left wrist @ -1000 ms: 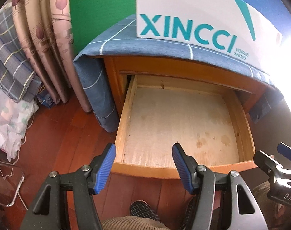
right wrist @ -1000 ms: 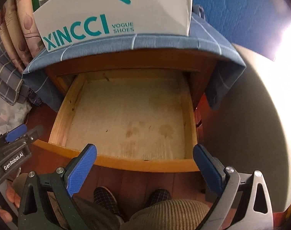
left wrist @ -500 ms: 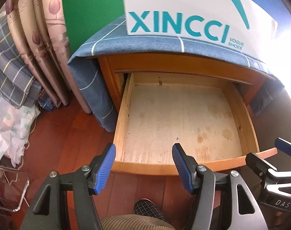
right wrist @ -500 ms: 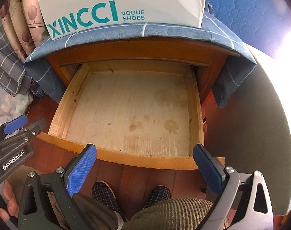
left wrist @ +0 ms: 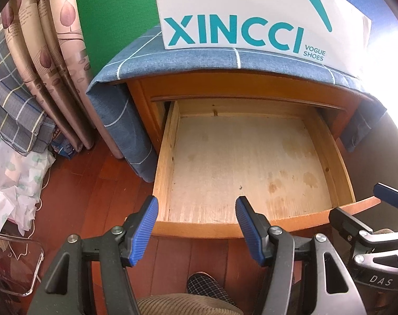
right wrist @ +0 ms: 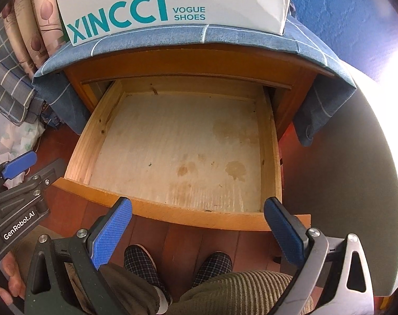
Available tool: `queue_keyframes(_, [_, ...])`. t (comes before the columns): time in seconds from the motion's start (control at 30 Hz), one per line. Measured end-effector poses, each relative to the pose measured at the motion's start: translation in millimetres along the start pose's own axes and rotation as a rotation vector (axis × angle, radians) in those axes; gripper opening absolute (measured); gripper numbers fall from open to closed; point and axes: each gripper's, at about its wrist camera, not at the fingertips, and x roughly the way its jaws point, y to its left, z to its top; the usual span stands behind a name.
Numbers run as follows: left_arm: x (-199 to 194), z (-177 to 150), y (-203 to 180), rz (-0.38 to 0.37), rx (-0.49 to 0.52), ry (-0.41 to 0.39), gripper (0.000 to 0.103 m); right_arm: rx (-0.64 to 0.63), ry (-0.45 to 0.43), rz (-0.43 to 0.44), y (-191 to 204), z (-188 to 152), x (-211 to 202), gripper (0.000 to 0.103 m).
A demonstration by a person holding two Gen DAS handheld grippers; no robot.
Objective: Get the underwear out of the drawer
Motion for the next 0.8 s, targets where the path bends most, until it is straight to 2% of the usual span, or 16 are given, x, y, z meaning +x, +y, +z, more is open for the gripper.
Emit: queue_keyframes(0.8, [2.0,-0.4,-0.6,-0.013,0.002,0.01,0.063,-0.008,0.019,0.0,2.9,-1.3,3.5,0.099])
